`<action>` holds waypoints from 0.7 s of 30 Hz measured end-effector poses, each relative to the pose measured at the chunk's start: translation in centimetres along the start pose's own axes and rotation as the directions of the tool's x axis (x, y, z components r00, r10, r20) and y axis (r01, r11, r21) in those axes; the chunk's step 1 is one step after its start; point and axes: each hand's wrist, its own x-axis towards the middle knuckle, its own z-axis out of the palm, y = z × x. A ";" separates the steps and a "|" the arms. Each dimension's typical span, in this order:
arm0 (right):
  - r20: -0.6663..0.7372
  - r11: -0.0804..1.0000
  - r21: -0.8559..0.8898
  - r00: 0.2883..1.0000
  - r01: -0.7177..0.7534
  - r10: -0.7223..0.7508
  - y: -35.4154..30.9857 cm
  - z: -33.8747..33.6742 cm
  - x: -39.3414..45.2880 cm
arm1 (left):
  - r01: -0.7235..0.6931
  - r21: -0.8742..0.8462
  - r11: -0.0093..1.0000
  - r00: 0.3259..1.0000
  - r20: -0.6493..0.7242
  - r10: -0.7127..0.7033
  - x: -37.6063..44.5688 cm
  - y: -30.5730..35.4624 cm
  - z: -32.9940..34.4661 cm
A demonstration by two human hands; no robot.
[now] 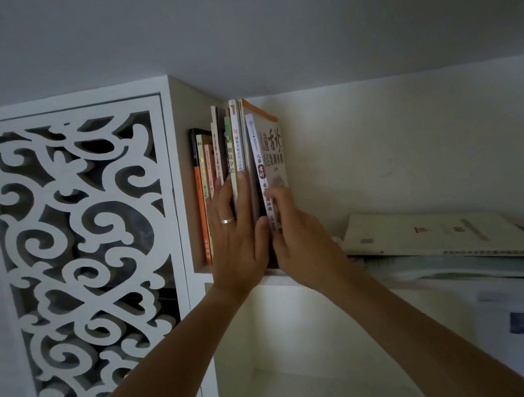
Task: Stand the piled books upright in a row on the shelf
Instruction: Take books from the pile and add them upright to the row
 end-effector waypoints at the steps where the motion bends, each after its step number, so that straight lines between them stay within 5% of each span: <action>1: 0.018 0.999 0.042 1.000 -0.002 0.002 0.5 0.1 0.1 | -0.003 -0.014 1.000 1.000 0.001 0.003 -0.1 0.0 0.0; 8: 0.378 0.953 0.260 0.925 -0.157 0.049 3.9 -1.3 0.9 | -0.041 0.024 0.999 0.999 0.009 0.040 0.1 -1.0 0.5; 11: 0.507 0.988 -0.043 0.849 -0.146 0.148 4.0 -4.3 1.5 | -0.013 -0.027 1.000 0.999 0.043 0.014 0.1 -1.1 0.7; 13: 0.607 0.932 -0.345 0.732 -0.108 0.309 4.3 -6.0 1.4 | -0.007 -0.010 1.000 0.998 0.061 0.008 0.1 -1.2 0.9; 15: 0.652 0.895 -0.440 0.660 -0.070 0.372 4.6 -6.6 0.8 | 0.007 -0.001 1.000 0.997 0.074 -0.007 0.1 -1.1 0.9; 21: 0.604 0.926 -0.374 0.745 -0.048 0.283 5.2 -7.2 0.3 | 0.028 0.075 0.997 0.996 0.076 -0.034 0.3 -0.7 0.7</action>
